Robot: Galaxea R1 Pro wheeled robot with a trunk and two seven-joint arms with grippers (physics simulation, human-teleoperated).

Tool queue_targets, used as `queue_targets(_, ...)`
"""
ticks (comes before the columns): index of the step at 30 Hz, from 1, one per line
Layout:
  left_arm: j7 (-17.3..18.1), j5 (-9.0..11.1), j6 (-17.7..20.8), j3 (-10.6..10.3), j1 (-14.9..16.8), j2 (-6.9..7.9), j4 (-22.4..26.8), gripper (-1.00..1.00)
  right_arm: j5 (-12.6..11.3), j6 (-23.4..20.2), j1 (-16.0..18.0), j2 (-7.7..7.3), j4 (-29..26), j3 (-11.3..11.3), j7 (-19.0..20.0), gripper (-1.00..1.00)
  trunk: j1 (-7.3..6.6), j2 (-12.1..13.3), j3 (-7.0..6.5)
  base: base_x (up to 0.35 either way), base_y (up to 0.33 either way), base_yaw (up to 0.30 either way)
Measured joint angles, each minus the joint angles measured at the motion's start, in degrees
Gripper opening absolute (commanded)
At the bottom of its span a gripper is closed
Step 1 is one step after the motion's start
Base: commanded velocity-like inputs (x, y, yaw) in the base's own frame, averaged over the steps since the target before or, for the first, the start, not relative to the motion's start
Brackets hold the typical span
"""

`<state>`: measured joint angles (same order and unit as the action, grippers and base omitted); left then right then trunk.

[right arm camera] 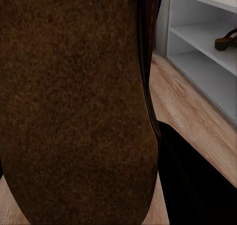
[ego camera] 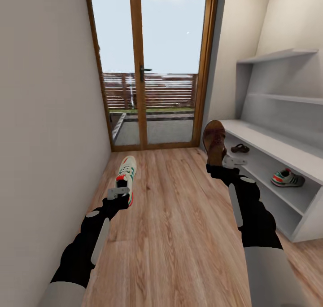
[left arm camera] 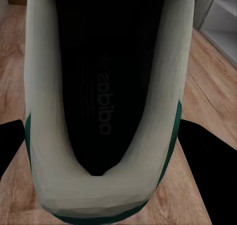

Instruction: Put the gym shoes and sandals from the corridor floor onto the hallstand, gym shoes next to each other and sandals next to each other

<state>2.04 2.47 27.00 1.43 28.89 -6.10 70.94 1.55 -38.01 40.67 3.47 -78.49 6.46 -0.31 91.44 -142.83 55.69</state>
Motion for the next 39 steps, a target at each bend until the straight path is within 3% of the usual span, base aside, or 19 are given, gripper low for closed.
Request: queue_targets(39,0.0,0.0,0.0,0.0,0.0,0.0,0.0,-1.0,0.01,0.0,-0.02,0.0,0.0,0.0,0.0,-1.0,0.0,0.0,0.0,0.343,0.001,0.0)
